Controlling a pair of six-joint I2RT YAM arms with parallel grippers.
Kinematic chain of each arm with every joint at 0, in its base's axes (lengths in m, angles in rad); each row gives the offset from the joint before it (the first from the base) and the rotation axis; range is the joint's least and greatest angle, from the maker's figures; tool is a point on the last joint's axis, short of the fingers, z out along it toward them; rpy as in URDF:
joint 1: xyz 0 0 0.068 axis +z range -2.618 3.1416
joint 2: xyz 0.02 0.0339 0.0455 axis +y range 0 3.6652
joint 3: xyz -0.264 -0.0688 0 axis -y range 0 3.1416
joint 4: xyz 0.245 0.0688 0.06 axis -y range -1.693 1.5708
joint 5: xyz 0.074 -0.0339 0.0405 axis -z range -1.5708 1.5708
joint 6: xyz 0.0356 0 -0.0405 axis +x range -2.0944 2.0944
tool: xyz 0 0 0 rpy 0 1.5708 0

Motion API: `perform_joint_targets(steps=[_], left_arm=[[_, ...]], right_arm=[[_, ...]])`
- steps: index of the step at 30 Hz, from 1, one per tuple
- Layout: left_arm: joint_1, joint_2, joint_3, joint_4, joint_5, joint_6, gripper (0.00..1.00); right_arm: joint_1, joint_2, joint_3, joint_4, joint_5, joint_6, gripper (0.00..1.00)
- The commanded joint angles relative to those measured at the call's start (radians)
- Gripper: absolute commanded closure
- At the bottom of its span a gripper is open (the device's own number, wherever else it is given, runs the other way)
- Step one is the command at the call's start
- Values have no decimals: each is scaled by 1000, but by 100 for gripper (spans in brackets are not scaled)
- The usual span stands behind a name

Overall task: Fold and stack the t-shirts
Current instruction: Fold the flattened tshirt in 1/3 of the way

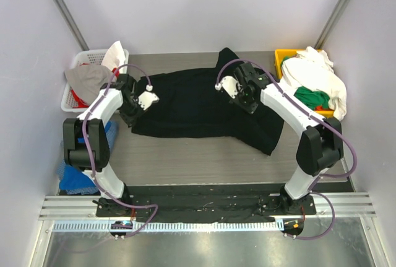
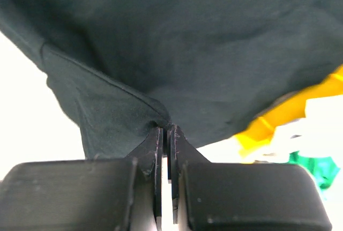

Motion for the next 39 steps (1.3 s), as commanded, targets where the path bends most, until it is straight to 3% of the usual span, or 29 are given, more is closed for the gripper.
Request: perform_joint_targets(steps=[1,9,17,32,39], left_arm=[[4,41,78,-9,-15,-22,100],[4,116,142,-17,-19,-36,100],[-3,168,223,-55,-21,-42,100],[-37,286,516,-98,-65,-49,100],[-59,308,498,-86,-72,-46,100]], right_arm=[[-4,60,134,4,115,-21,99],[-4,149,315,19,237,-4,99],[-6,200,351,37,368,-12,99],[-4,234,381,47,420,-73,99],[-1,309,438,70,437,-90,99]])
